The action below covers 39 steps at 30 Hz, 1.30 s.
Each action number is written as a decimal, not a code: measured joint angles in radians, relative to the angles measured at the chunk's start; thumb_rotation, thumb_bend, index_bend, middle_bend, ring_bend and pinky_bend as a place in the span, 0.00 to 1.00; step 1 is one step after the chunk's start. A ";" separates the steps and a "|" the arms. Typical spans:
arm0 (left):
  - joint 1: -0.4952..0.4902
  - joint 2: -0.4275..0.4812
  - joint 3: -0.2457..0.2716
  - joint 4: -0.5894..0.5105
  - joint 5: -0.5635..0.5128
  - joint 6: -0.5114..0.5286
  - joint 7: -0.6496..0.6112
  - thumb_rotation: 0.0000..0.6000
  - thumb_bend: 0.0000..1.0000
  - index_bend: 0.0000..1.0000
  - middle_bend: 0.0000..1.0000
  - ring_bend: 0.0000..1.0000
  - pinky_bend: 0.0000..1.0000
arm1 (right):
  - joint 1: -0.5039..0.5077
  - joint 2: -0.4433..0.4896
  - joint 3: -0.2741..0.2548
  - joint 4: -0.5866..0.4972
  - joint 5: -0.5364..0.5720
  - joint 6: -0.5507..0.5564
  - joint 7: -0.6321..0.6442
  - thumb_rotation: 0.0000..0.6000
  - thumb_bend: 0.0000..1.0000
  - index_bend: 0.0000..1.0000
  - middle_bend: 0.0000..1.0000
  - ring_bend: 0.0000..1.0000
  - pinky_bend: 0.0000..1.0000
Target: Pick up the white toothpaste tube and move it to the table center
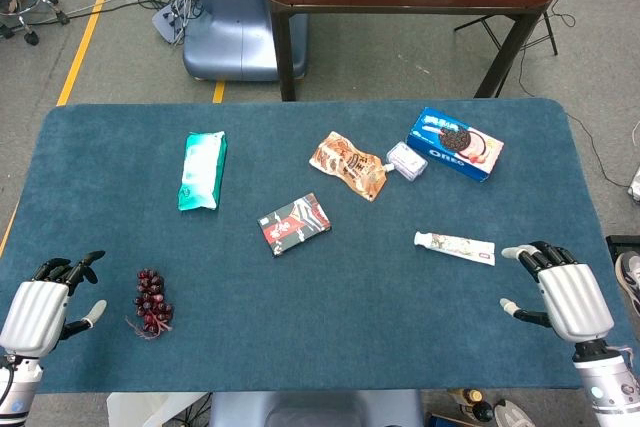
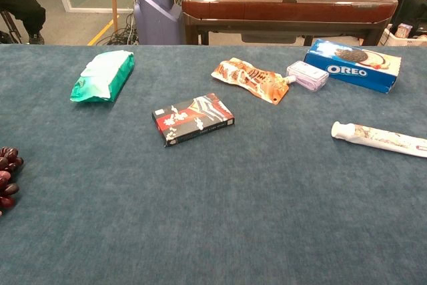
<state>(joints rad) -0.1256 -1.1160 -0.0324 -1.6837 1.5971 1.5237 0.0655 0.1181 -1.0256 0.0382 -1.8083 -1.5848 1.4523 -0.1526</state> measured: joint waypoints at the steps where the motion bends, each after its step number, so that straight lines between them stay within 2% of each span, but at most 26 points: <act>1: 0.000 0.000 0.000 0.000 0.001 0.000 -0.001 1.00 0.23 0.19 0.47 0.42 0.22 | 0.000 0.000 0.000 0.000 0.000 0.000 0.000 1.00 0.00 0.32 0.37 0.26 0.31; 9: 0.004 0.002 0.006 0.005 0.005 0.003 -0.008 1.00 0.23 0.19 0.47 0.42 0.22 | 0.023 -0.003 0.015 -0.002 0.020 -0.031 -0.021 1.00 0.00 0.33 0.38 0.26 0.31; 18: 0.019 0.003 0.012 0.016 0.000 0.014 -0.024 1.00 0.23 0.19 0.47 0.42 0.22 | 0.120 -0.029 0.058 0.021 0.126 -0.194 -0.094 1.00 0.00 0.33 0.39 0.26 0.31; 28: 0.036 0.009 0.017 0.030 -0.015 0.023 -0.042 1.00 0.23 0.19 0.47 0.42 0.22 | 0.265 -0.167 0.098 0.192 0.314 -0.406 -0.178 1.00 0.04 0.34 0.40 0.26 0.31; 33: 0.039 0.008 0.016 0.035 -0.020 0.021 -0.045 1.00 0.23 0.19 0.47 0.42 0.22 | 0.315 -0.237 0.107 0.278 0.374 -0.468 -0.200 1.00 0.11 0.35 0.41 0.26 0.31; 39: 0.039 0.008 0.015 0.037 -0.025 0.016 -0.045 1.00 0.23 0.19 0.47 0.42 0.22 | 0.371 -0.314 0.121 0.379 0.423 -0.519 -0.211 1.00 0.11 0.36 0.41 0.26 0.31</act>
<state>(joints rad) -0.0867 -1.1079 -0.0175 -1.6467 1.5720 1.5396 0.0201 0.4892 -1.3401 0.1588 -1.4295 -1.1623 0.9329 -0.3639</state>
